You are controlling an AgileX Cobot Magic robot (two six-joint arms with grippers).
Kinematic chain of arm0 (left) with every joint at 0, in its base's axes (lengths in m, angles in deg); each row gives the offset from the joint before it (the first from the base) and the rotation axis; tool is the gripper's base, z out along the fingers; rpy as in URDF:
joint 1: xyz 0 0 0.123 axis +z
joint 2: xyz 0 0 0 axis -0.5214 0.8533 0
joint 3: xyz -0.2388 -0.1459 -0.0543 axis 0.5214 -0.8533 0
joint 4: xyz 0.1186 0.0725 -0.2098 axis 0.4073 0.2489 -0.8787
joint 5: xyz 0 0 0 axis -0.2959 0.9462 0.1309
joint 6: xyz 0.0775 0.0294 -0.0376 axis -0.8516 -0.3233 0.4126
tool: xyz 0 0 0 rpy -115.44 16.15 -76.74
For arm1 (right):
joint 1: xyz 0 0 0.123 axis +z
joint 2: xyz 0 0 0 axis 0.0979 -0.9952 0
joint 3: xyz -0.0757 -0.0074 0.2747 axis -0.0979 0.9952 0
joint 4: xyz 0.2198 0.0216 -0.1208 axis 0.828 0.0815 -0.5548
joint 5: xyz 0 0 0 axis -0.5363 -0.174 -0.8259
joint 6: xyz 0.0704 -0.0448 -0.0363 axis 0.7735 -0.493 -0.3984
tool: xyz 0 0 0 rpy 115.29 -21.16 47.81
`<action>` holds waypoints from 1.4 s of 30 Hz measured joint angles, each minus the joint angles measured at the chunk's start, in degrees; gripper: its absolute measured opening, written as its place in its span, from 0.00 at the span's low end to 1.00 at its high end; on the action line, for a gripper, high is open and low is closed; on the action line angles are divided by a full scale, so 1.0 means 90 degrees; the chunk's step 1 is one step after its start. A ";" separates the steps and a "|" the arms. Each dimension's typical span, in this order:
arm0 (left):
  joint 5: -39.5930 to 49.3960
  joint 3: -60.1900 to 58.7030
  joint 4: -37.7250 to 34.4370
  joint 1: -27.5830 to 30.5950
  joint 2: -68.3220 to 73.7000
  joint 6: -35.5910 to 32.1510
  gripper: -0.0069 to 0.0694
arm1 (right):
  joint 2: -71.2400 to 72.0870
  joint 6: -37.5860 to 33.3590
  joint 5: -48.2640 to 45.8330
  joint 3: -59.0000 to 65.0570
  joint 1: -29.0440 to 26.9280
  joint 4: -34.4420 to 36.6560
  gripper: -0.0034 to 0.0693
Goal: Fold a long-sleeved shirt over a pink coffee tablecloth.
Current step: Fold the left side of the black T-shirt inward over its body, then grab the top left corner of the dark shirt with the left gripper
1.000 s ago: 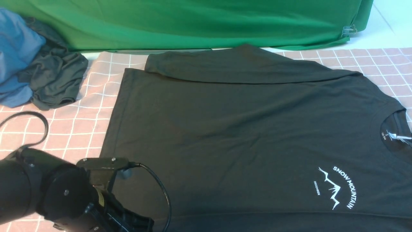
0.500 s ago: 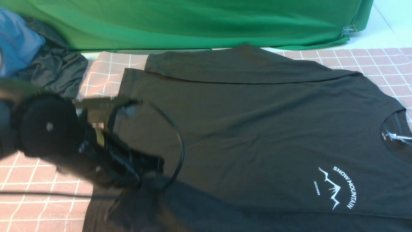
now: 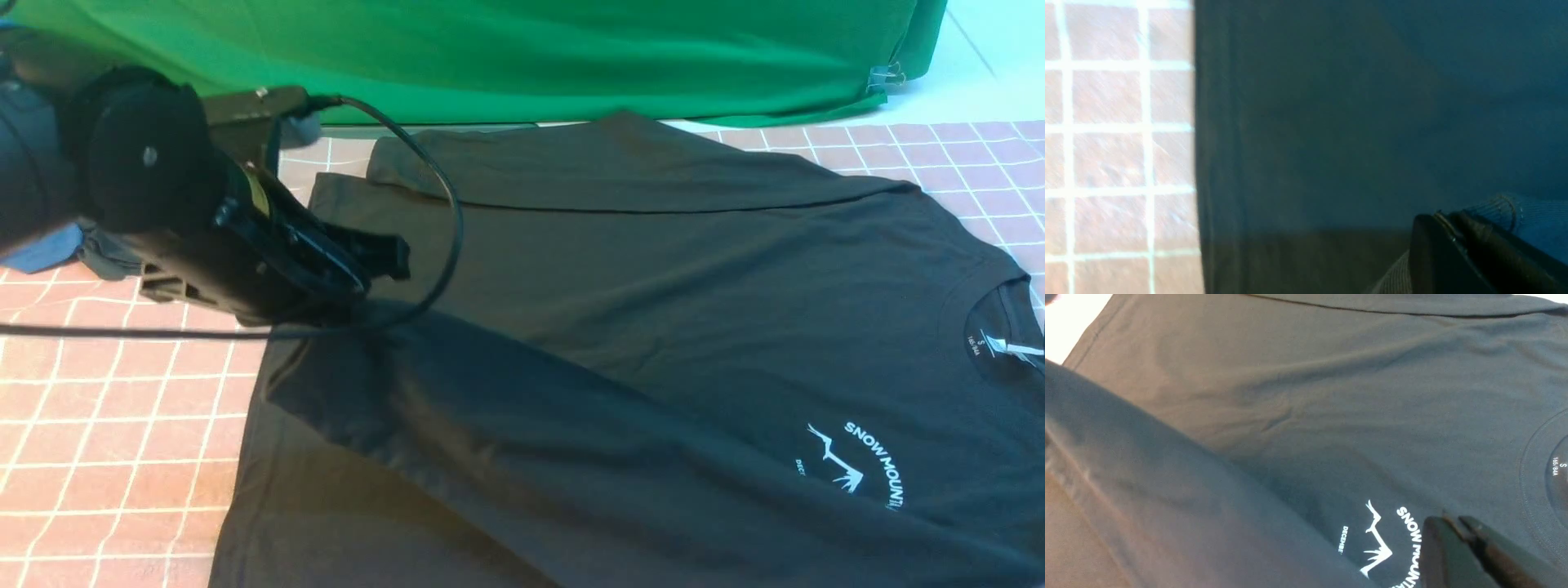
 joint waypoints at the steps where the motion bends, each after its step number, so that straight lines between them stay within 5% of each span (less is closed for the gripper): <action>1: -0.0046 0.0043 0.0000 0.0092 0.0076 -0.0037 0.15 | 0.0000 0.0000 0.0000 0.0000 0.0000 0.0000 0.13; 9: -0.0626 0.0301 0.0026 0.0627 0.0646 -0.0148 0.15 | 0.0000 0.0000 0.0000 0.0000 0.0000 0.0000 0.14; 28: -0.2018 0.0426 0.0715 0.0685 0.1694 -0.0991 0.17 | 0.0000 0.0000 -0.0027 0.0000 0.0000 0.0000 0.16; 36: -0.1734 0.0633 0.1277 0.0685 0.1646 -0.0473 0.48 | -0.0151 0.0070 -0.0540 -0.0143 0.0000 -0.0136 0.17; 42: -0.0842 0.0803 -0.0272 0.0346 0.1152 -0.0824 0.44 | -0.0883 0.0392 -0.1104 -0.0623 0.0000 -0.0784 0.17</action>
